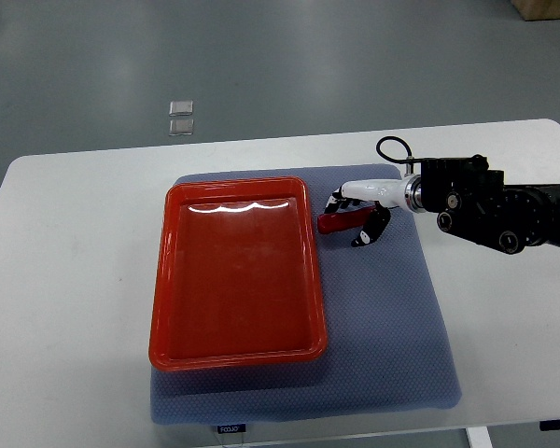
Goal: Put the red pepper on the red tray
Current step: 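Close the right hand fingers around the red pepper, then lift the pepper with the right hand and carry it over the tray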
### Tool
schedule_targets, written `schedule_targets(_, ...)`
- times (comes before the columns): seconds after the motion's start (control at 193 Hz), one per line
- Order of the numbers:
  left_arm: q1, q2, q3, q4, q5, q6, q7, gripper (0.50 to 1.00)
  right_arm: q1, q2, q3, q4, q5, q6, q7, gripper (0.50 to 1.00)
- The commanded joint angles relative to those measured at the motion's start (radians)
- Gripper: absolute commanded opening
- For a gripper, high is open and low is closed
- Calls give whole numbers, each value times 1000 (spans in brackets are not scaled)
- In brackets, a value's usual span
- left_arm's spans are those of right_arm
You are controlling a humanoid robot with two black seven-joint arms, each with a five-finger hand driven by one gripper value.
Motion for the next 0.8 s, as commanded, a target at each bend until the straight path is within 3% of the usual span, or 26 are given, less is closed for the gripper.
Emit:
schedule_targets(0.0,0,0,0,0,0,0,0,1000,-1,0,-8,-2,0,-7,0,674)
schedule_targets(0.099,0,0,0,-1,0,0,0,1000,-1,0,-16,-2,-2,-15,0,501)
schedule_targets(0.493,5,0,-2,0,0,0,0,1000,17,-26,-13,0,-25,-10,-2,500)
schedule_targets(0.794,5,0,0,0,0,0,0,1000,123,-67,-4,17,-11,8,0,500)
